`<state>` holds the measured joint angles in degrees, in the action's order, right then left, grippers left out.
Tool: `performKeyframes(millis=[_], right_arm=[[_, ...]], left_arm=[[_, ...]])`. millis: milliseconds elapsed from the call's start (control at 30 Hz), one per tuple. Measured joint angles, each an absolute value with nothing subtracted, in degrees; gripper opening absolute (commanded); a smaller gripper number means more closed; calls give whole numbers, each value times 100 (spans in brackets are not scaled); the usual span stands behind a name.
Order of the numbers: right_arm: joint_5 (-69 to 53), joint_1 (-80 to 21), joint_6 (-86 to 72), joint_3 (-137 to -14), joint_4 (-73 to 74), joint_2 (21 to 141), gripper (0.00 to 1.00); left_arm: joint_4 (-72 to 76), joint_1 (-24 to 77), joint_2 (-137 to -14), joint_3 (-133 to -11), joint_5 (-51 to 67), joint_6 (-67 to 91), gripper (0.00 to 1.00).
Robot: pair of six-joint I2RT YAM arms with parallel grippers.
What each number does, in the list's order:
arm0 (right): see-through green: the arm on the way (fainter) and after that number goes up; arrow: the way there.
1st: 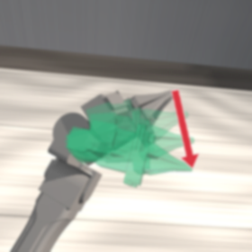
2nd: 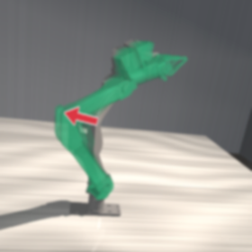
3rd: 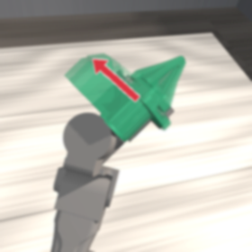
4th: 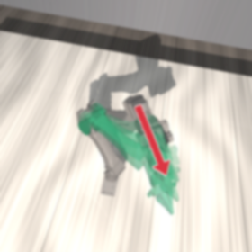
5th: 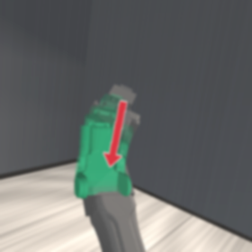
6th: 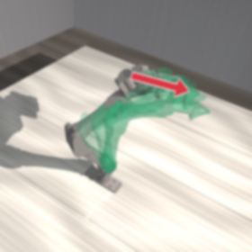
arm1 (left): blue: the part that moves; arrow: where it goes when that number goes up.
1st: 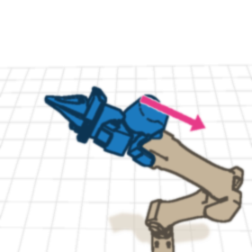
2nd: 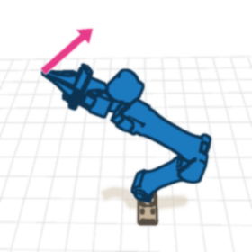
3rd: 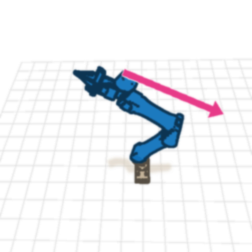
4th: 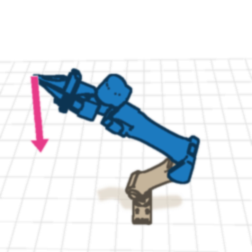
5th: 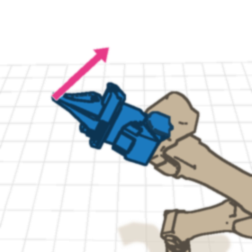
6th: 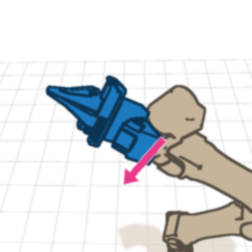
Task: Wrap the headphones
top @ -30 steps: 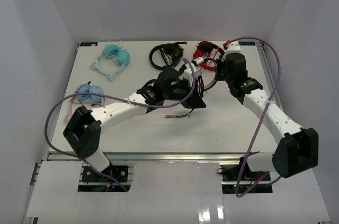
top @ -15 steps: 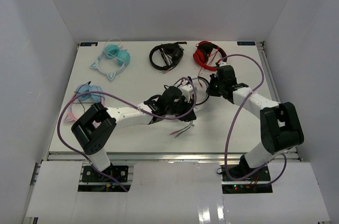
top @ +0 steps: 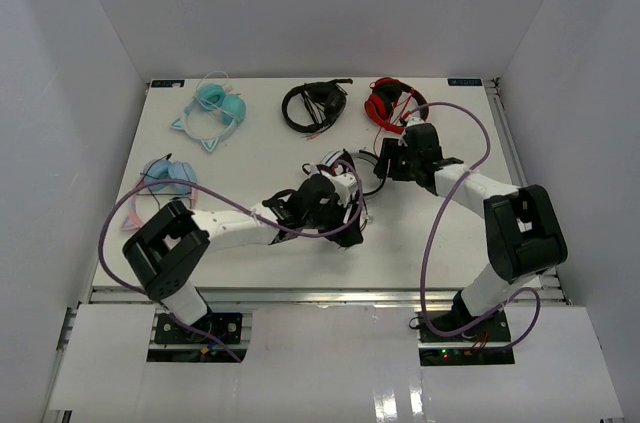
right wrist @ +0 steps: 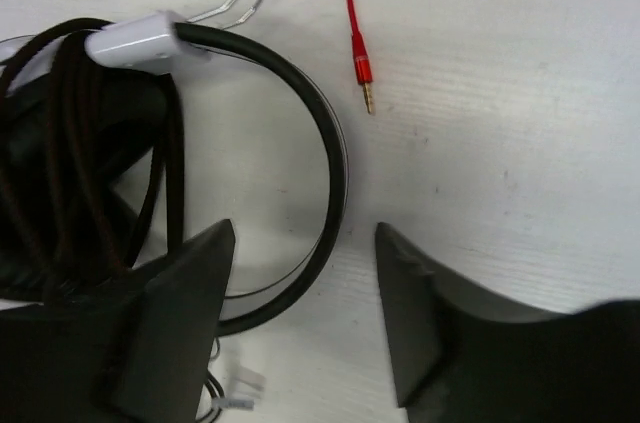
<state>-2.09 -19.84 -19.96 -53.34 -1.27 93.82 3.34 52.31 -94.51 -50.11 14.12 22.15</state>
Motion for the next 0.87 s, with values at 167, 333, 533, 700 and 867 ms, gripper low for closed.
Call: performKeyframes(millis=[167, 333, 533, 700, 867], right_arm=[[-210, -1882, -1376, -5269, -83, 8586, 90], [-369, -1660, -338, -5299, 656, 7742, 90], [-270, -1511, 322, -5051, 1351, 6480, 90], [190, -1511, 539, -4529, 1535, 5117, 90], [793, -1482, 574, -4395, 1537, 4643, 90]], left_arm=[[-300, 5246, -8043, -4791, 1256, 1855, 98], [-635, 5251, -5992, -4489, 790, 1226, 98], [-968, 5251, -4561, -3646, 51, 420, 98], [-1592, 5249, -4471, -3380, -237, -21, 98], [-1695, 5249, -4220, -3361, -431, -228, 98]])
